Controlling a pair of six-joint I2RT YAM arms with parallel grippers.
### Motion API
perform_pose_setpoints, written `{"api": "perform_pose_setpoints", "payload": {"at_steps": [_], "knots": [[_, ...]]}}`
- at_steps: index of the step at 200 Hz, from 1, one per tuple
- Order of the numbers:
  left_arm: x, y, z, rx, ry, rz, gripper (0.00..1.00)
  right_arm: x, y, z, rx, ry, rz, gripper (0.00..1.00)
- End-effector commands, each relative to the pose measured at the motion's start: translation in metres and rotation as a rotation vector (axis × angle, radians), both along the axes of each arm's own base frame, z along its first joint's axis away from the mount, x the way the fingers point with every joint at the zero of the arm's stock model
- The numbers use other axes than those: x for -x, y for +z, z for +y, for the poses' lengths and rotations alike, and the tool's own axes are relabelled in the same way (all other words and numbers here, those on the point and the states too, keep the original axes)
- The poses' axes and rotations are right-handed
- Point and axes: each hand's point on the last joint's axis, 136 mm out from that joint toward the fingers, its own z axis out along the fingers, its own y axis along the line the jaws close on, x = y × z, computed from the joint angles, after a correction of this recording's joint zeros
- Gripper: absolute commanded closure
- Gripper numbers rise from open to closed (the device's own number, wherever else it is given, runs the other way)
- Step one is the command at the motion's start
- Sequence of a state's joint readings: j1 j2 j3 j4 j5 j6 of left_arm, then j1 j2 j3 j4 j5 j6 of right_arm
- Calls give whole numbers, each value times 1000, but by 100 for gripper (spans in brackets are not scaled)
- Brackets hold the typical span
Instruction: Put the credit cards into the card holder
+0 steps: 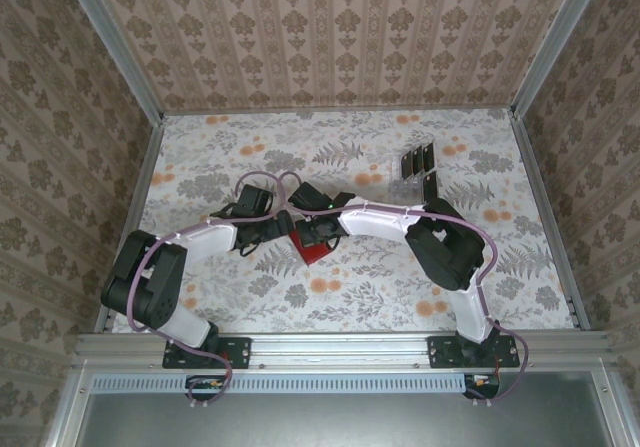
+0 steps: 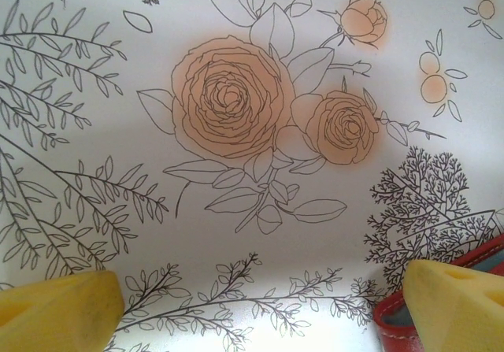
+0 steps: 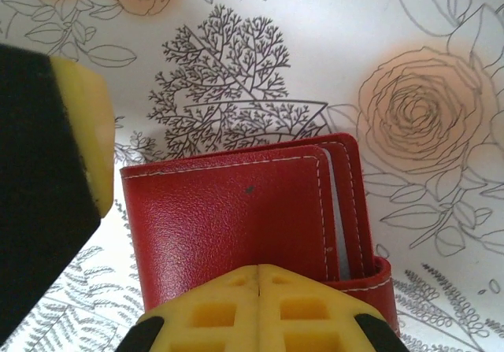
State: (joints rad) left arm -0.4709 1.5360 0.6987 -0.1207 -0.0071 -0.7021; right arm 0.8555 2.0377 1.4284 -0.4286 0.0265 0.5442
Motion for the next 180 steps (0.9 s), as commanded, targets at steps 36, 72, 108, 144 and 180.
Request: {"api": "perform_pose_setpoints", "payload": {"at_steps": [36, 72, 108, 144, 180], "knots": [[17, -24, -21, 83, -92, 50, 3, 7, 14, 0, -71, -36, 31, 100], [18, -15, -15, 66, -90, 19, 3, 4, 23, -3, -98, -71, -1, 100], [27, -14, -13, 58, -108, 22, 3, 2, 33, -6, -124, -98, -34, 100], [33, -20, -17, 66, -125, 36, 3, 1, 36, -5, -149, -109, -47, 100], [38, -27, -20, 65, -130, 50, 3, 2, 27, -2, -154, -113, -32, 100]]}}
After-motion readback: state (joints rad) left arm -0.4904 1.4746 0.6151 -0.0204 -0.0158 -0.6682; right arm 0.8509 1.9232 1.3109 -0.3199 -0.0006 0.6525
